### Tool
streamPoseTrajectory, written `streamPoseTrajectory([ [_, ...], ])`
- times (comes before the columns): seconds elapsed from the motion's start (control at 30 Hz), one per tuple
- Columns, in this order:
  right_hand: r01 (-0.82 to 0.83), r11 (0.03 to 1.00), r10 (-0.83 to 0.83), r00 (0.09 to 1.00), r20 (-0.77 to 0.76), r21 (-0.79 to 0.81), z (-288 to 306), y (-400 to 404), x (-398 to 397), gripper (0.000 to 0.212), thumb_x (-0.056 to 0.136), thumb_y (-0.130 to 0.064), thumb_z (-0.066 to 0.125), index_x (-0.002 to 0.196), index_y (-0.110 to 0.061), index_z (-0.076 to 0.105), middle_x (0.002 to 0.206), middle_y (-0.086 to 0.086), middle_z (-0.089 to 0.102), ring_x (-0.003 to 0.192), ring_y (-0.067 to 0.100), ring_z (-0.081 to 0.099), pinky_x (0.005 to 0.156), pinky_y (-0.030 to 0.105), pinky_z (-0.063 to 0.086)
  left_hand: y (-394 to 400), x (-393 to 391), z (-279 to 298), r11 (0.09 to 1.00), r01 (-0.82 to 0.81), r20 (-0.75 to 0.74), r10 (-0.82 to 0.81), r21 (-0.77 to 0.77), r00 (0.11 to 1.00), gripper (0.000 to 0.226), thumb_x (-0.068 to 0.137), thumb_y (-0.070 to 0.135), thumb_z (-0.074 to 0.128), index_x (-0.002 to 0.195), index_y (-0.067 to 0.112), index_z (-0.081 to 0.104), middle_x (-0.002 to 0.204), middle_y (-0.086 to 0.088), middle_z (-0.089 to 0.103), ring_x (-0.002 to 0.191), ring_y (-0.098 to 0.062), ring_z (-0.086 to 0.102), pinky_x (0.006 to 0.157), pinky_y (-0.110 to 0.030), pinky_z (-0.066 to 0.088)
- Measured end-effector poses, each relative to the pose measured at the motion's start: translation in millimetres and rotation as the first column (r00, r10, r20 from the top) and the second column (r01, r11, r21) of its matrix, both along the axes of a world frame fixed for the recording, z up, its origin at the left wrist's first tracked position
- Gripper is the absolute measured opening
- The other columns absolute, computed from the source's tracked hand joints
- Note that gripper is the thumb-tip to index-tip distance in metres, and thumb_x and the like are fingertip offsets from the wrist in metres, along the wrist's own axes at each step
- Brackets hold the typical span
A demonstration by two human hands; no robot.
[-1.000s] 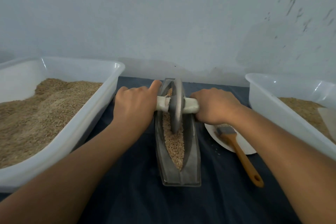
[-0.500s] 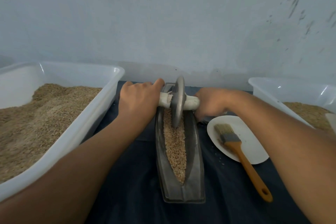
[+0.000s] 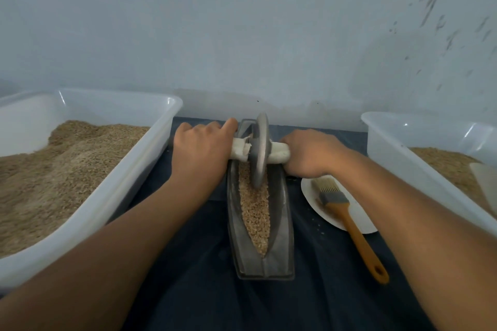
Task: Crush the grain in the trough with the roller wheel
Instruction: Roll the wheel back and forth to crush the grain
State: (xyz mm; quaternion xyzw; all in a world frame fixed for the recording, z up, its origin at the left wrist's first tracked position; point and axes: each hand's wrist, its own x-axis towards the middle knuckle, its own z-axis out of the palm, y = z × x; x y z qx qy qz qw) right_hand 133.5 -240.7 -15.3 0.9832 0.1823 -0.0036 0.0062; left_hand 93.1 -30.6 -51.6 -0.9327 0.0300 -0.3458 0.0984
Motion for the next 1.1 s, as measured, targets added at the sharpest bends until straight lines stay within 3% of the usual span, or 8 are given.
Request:
streamPoseTrajectory([
  [0.17, -0.013, 1.000, 0.014, 0.981, 0.192, -0.007, -10.7, -5.1, -25.8, 0.014, 0.072, -0.038, 0.056, 0.086, -0.037, 0.055, 0.074, -0.012, 0.059, 0.065, 0.012, 0.055, 0.050, 0.027, 0.034, 0.1, -26.3, -4.9, 1.000, 0.000, -0.015, 0.000, -0.013, 1.000, 0.035, 0.084, 0.017, 0.065, 0.113, 0.028, 0.049, 0.081, 0.006, 0.056, 0.068, -0.018, 0.056, 0.066, -0.033, 0.032],
  [0.4, 0.012, 0.999, -0.022, 0.940, 0.340, 0.031, -19.4, -6.0, -60.8, 0.013, 0.077, -0.039, 0.056, 0.089, -0.036, 0.051, 0.068, -0.010, 0.056, 0.063, 0.017, 0.054, 0.052, 0.031, 0.033, 1.3, -50.5, 1.0, 0.999, 0.027, -0.086, -0.029, -0.016, 0.996, 0.041, 0.084, 0.024, 0.067, 0.118, 0.031, 0.044, 0.089, 0.006, 0.059, 0.078, -0.019, 0.061, 0.072, -0.035, 0.041],
  [0.5, 0.018, 0.999, -0.029, 0.910, 0.413, 0.031, -23.2, -7.3, -72.9, 0.014, 0.079, -0.040, 0.055, 0.086, -0.032, 0.047, 0.063, -0.008, 0.051, 0.054, 0.014, 0.044, 0.049, 0.029, 0.023, 2.3, -56.6, 2.1, 0.999, 0.041, -0.114, -0.045, -0.032, 0.992, 0.037, 0.086, 0.028, 0.065, 0.116, 0.034, 0.045, 0.090, 0.007, 0.060, 0.080, -0.018, 0.062, 0.073, -0.036, 0.042],
  [0.67, 0.020, 0.999, -0.031, 0.910, 0.414, 0.032, -23.3, -10.2, -89.4, 0.016, 0.081, -0.039, 0.056, 0.089, -0.030, 0.045, 0.066, -0.006, 0.053, 0.061, 0.021, 0.053, 0.052, 0.032, 0.033, 4.4, -70.5, 5.5, 0.998, 0.062, -0.111, -0.063, -0.010, 0.992, 0.034, 0.085, 0.033, 0.064, 0.114, 0.036, 0.047, 0.089, 0.008, 0.061, 0.077, -0.017, 0.063, 0.070, -0.034, 0.042],
  [0.87, 0.022, 1.000, -0.018, 0.893, 0.450, -0.003, -16.4, -9.3, -105.9, 0.022, 0.078, -0.039, 0.057, 0.084, -0.030, 0.037, 0.065, -0.007, 0.048, 0.056, 0.020, 0.043, 0.048, 0.031, 0.020, 7.7, -87.0, 8.9, 0.993, 0.084, -0.135, -0.095, -0.081, 0.986, 0.034, 0.084, 0.037, 0.065, 0.113, 0.041, 0.047, 0.091, 0.010, 0.062, 0.079, -0.015, 0.063, 0.068, -0.032, 0.035],
  [1.1, -0.008, 1.000, 0.012, 0.892, 0.452, -0.009, -7.1, -12.0, -119.0, 0.021, 0.077, -0.044, 0.056, 0.088, -0.031, 0.043, 0.067, -0.007, 0.052, 0.063, 0.022, 0.052, 0.051, 0.031, 0.026, 9.2, -104.1, 17.3, 0.990, 0.097, -0.079, -0.105, -0.098, 0.991, 0.037, 0.078, 0.037, 0.067, 0.110, 0.043, 0.051, 0.086, 0.013, 0.065, 0.073, -0.014, 0.062, 0.062, -0.031, 0.029],
])
